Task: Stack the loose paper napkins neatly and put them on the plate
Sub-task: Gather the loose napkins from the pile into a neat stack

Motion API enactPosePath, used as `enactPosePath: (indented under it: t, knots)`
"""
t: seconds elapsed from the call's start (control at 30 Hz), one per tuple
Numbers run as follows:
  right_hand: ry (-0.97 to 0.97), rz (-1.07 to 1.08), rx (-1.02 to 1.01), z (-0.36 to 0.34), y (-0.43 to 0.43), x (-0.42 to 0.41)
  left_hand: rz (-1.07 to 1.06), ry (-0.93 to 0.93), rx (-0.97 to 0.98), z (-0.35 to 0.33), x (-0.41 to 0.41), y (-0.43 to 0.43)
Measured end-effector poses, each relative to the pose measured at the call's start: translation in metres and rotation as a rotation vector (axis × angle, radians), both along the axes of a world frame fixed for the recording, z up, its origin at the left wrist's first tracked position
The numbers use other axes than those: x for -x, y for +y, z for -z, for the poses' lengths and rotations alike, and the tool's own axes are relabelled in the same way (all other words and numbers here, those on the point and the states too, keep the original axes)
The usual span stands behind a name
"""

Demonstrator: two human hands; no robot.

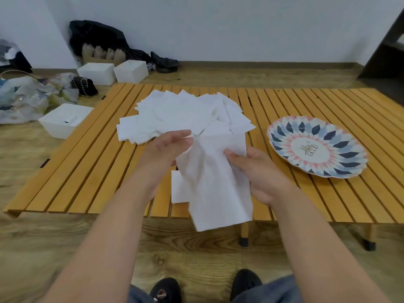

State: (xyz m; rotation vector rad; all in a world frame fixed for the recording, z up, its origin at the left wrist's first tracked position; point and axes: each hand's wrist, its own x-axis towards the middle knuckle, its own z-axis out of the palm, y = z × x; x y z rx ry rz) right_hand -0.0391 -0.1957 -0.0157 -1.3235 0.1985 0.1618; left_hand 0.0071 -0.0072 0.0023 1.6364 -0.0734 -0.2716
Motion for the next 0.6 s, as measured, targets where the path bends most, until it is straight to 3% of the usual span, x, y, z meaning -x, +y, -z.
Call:
enactPosePath:
  t: [0.2,0.37,0.43,0.6]
  knots:
    - [0.078,-0.226,0.031,-0.004,-0.003,-0.003,0.375,-0.014,-0.101,0.001,0.000,-0.006]
    - [0.135,-0.200,0.011,-0.003,-0.009,-0.004,0.418,0.025,-0.058,-0.003,-0.003,-0.004]
    - [0.165,-0.184,0.000,0.000,-0.012,-0.004,0.368,0.032,0.028,-0.007,-0.003,-0.003]
    - [0.235,-0.201,-0.058,0.001,-0.021,-0.004,-0.014,0.103,0.247,-0.001,-0.012,0.000]
